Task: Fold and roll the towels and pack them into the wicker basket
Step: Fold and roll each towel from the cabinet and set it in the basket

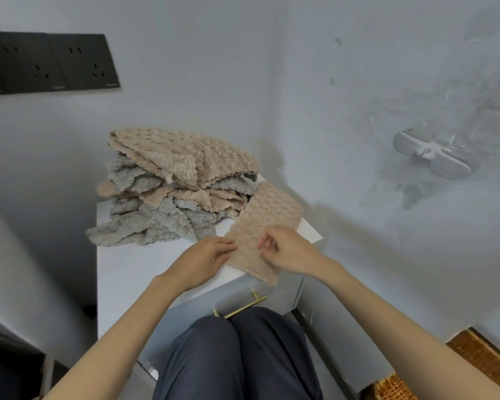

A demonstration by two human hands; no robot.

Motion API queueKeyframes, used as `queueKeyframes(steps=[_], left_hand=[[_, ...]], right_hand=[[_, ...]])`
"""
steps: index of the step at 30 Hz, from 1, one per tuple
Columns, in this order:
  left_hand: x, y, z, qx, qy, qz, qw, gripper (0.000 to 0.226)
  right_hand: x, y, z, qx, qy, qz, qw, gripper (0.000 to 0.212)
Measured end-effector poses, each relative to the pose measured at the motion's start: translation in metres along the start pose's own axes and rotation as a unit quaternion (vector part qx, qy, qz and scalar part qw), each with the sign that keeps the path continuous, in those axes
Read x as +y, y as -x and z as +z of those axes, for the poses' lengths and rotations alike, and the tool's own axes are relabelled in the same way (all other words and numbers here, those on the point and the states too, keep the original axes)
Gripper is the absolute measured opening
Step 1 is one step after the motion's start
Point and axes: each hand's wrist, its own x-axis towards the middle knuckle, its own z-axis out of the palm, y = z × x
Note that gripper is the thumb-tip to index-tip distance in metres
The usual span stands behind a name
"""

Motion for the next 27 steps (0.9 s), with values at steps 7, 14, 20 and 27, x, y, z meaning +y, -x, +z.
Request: queueKeyframes(steps=[7, 14, 20, 27], left_hand=[[0.008, 0.009, 0.003, -0.003, -0.01, -0.01, 1.0, 0.056], [0.015, 0.015, 0.01, 0.032, -0.013, -0.007, 0.999, 0.047], [0.018, 0.015, 0.018, 0.038, -0.072, 0.025, 0.996, 0.059], [0.028, 0.007, 0.028, 0.087, -0.173, 0.011, 0.981, 0.054]], right_hand=[[0.001, 0.04, 0.047, 0.039, 0.177, -0.038, 0.983, 0.057], [0.009, 0.05, 0.056, 0.186, 0.134, -0.079, 0.97, 0.026], [0.022, 0.059, 0.044, 0.167, 0.134, -0.086, 0.973, 0.024], [0.014, 0.055, 0.074, 0.159, 0.218, -0.057, 0.961, 0.056]])
